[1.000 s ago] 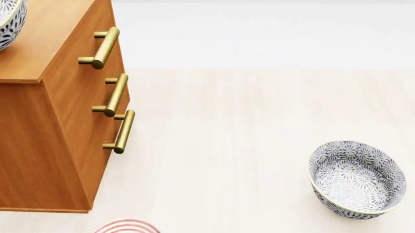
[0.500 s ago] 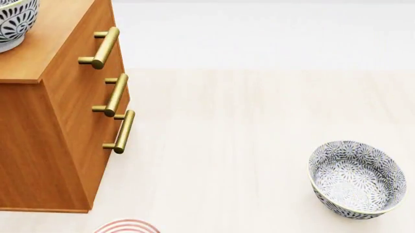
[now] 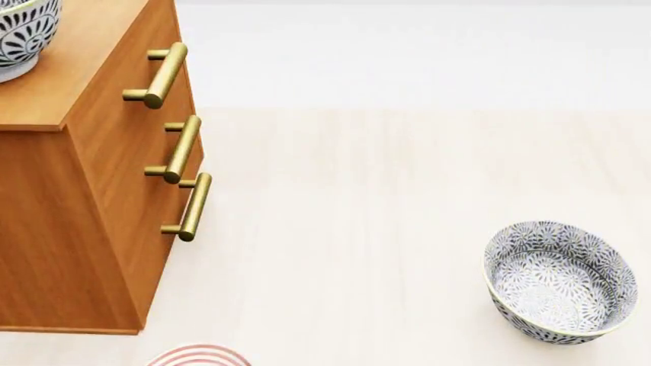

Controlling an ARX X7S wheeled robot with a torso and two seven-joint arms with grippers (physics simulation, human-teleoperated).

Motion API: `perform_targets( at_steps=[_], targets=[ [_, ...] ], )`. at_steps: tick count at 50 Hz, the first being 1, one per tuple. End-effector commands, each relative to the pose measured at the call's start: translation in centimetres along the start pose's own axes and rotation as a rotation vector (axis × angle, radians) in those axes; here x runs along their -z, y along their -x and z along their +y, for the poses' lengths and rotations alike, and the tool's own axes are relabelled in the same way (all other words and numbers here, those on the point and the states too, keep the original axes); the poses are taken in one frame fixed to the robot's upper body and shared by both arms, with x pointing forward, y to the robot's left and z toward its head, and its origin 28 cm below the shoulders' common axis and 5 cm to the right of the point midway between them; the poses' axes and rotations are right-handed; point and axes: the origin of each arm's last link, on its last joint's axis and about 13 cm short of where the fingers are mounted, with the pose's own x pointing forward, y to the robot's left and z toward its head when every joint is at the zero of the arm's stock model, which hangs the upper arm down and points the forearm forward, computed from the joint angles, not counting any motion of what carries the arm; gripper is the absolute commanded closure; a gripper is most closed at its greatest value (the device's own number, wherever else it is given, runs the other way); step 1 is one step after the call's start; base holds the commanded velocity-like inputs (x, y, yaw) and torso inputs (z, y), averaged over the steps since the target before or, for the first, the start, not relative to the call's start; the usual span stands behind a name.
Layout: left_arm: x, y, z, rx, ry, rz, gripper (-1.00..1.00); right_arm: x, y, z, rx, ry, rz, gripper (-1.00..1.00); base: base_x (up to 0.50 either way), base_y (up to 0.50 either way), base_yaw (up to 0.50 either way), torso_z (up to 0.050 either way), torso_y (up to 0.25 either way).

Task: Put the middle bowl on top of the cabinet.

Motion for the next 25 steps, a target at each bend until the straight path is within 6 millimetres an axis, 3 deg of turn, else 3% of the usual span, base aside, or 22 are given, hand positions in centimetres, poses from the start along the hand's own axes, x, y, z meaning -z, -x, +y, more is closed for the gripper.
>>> perform_targets(
  at_steps=[1,25],
  targets=[
    [-0.1,3.3,0.8,0.17,-0.079,-0.107,-1.0,0.0,0.0,0.0,-0.001,0.0,-0.002,-1.0,0.0,0.0,0.0,0.0,0.0],
    [2.2,7.7,1.6,0.575,-0.277,-0.261,-1.0,-0.2,0.1,-0.4,0.0,0.0,-0.007,-1.0,0.0,0.0,0.0,0.0,0.0]
  ],
)
